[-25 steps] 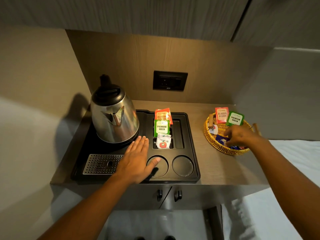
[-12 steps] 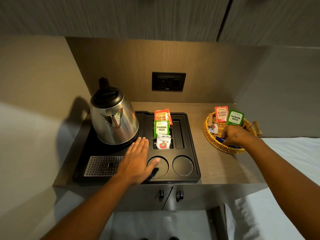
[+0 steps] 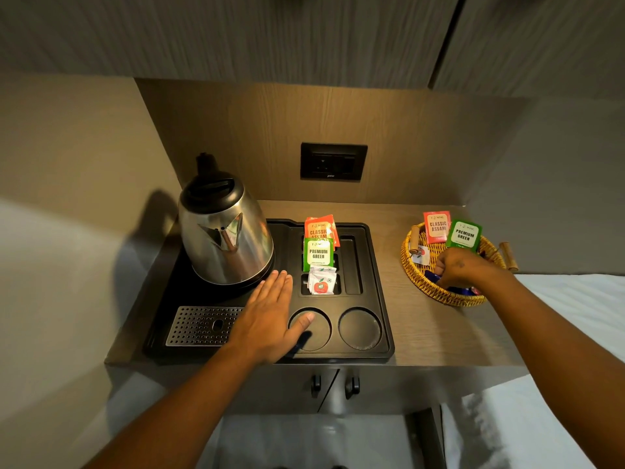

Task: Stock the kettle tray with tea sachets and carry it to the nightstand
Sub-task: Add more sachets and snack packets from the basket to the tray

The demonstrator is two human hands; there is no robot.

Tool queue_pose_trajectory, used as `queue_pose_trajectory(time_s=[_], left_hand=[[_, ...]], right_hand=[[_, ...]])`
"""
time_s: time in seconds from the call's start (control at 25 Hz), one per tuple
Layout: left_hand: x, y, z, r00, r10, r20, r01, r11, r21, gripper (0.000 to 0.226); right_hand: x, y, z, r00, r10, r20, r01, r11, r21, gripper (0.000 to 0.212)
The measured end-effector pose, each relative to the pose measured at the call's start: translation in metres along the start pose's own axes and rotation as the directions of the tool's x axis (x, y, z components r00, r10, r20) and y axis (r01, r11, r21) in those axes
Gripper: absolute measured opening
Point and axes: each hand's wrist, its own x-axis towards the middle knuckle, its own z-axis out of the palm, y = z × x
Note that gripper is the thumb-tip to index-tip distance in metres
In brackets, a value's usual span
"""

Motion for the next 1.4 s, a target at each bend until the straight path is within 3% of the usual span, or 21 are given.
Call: queue_pose_trajectory(time_s=[0.16, 0.28, 0.36, 0.44, 0.64, 0.72, 0.92, 1.04, 1.12, 1.24, 1.4], left_hand=[[-0.001, 0.000, 0.000, 1.000, -0.005, -0.006, 0.005, 1.000, -0.005, 0.090], [0.000, 0.000, 0.001, 1.000, 0.002, -0.008, -0.002, 1.000, -0.004, 0.090], [0.000, 0.000, 0.002, 1.000, 0.001, -0.010, -0.001, 1.000, -0.004, 0.089], [0.000, -0.001, 0.002, 1.000, -0.002, -0.008, 0.002, 1.000, -0.005, 0.089], [-0.001, 0.000, 0.001, 1.000, -0.001, -0.002, 0.001, 1.000, -0.016, 0.089], [-0.001, 0.000, 0.001, 1.000, -0.004, -0.004, 0.004, 1.000, -0.026, 0.089], [0.001, -0.002, 0.004, 1.000, -0.004, -0.022, 0.004, 1.000, -0.026, 0.090], [0.001, -0.002, 0.005, 1.000, 0.000, -0.025, 0.000, 1.000, -0.024, 0.090], [0.001, -0.002, 0.005, 1.000, 0.000, -0.022, -0.001, 1.000, -0.022, 0.090], [0.002, -0.002, 0.004, 1.000, -0.003, -0.007, 0.003, 1.000, -0.011, 0.091], [0.001, -0.001, 0.002, 1.000, -0.001, 0.002, 0.001, 1.000, -0.018, 0.092]], right_hand=[[-0.018, -0.008, -0.015, 0.997, 0.062, -0.052, -0.055, 0.991, 0.119, 0.025], [-0.036, -0.015, -0.017, 0.970, 0.101, -0.222, -0.052, 0.975, 0.215, 0.024], [-0.043, -0.045, -0.006, 0.950, 0.112, -0.292, 0.016, 0.915, 0.404, 0.026], [-0.041, -0.094, 0.008, 0.959, 0.079, -0.271, 0.095, 0.813, 0.574, 0.026], [-0.001, -0.173, 0.019, 0.952, 0.110, -0.286, 0.087, 0.797, 0.598, 0.013], [0.008, -0.178, 0.018, 0.959, 0.113, -0.259, 0.069, 0.795, 0.603, 0.018], [-0.013, -0.130, 0.015, 0.931, 0.149, -0.334, 0.083, 0.803, 0.590, 0.033], [-0.035, -0.041, 0.015, 0.841, 0.378, -0.387, -0.114, 0.824, 0.556, 0.039], [-0.043, 0.009, 0.013, 0.794, 0.487, -0.363, -0.268, 0.817, 0.511, 0.057], [-0.038, 0.034, 0.014, 0.827, 0.489, -0.277, -0.371, 0.845, 0.384, 0.088], [-0.025, 0.033, 0.020, 0.844, 0.478, -0.242, -0.355, 0.838, 0.415, 0.071]])
